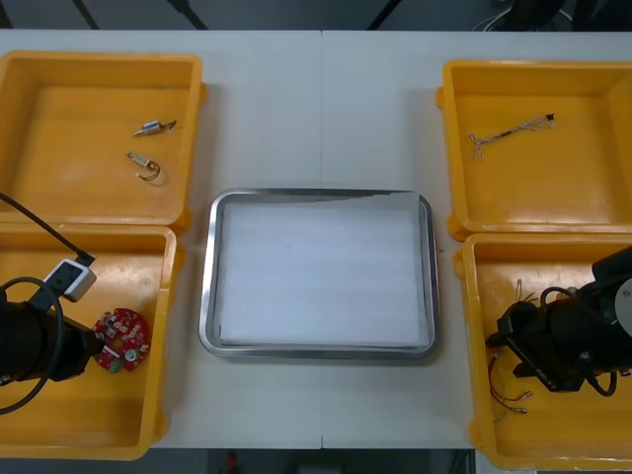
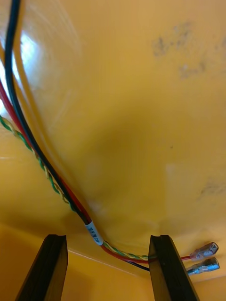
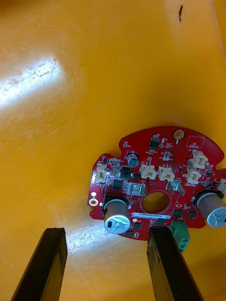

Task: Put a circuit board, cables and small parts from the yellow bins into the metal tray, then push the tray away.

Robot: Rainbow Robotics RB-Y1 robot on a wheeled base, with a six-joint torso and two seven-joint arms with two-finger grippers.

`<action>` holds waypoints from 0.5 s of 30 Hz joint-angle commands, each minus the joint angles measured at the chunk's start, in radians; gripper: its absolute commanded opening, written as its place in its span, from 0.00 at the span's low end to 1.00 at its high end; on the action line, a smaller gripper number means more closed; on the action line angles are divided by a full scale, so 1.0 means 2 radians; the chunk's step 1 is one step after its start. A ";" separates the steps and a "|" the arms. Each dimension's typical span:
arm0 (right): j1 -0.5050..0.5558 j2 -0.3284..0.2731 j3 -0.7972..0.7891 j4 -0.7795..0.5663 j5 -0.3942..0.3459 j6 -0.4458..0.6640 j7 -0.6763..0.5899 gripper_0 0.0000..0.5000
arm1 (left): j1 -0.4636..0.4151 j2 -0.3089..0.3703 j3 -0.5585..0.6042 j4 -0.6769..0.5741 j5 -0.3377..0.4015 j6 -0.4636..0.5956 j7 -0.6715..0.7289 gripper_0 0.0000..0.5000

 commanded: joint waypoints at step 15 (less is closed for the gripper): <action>0.010 0.014 0.002 0.009 -0.011 0.003 0.022 1.00 | 0.008 -0.006 -0.030 -0.014 -0.042 -0.032 0.001 1.00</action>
